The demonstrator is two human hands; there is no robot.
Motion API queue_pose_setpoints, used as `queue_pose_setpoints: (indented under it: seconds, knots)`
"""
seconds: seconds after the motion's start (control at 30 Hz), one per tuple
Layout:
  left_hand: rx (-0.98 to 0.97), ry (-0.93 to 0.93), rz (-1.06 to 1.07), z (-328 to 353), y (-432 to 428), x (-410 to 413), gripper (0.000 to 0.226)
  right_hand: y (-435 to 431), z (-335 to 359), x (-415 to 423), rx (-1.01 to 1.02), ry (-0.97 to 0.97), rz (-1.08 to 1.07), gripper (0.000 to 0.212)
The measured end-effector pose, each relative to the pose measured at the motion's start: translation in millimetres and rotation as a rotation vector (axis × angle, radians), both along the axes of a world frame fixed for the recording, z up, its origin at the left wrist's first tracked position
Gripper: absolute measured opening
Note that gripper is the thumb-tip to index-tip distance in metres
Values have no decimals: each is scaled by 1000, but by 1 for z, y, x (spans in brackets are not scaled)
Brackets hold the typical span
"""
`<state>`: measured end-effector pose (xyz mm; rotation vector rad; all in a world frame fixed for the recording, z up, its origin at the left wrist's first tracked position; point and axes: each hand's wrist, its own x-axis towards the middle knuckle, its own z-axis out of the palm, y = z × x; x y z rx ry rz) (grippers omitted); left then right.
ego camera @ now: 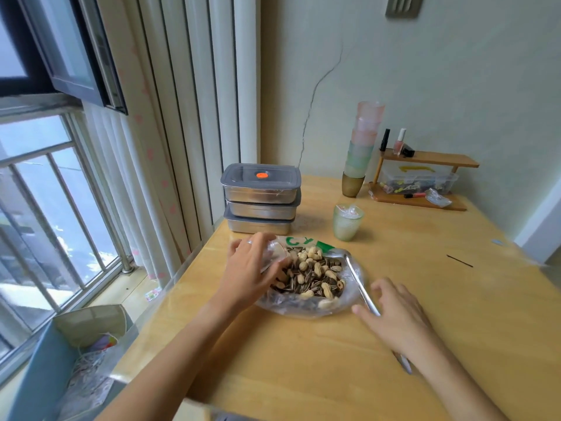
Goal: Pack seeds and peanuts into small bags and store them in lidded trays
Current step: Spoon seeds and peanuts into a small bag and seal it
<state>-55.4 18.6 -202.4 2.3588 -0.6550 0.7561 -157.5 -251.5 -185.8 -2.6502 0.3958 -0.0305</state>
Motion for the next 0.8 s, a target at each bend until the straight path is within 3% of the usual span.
queue_pose_setpoints:
  seconds: [0.07, 0.2, 0.33, 0.43, 0.63, 0.73, 0.8]
  knots:
    - [8, 4, 8, -5, 8, -1, 47, 1, -3, -15, -74, 48, -23, 50]
    - [26, -14, -17, -14, 16, -9, 49, 5, 5, -27, -140, -56, -39, 20]
    - [-2, -45, -21, -17, 16, -17, 50, 10, 36, -31, -239, -237, -55, 31]
    - [9, -39, -14, -18, 15, -16, 51, 10, 66, -26, -300, -327, -31, 29]
    - [44, 6, -19, -24, 17, -8, 45, -2, 112, -1, 103, -288, -20, 28]
    - [46, 8, -25, -26, 17, -7, 41, -4, 116, 13, 204, -480, -12, 23]
    - [44, 18, -32, -28, 17, -6, 40, 0, 107, 22, 386, -571, -11, 22]
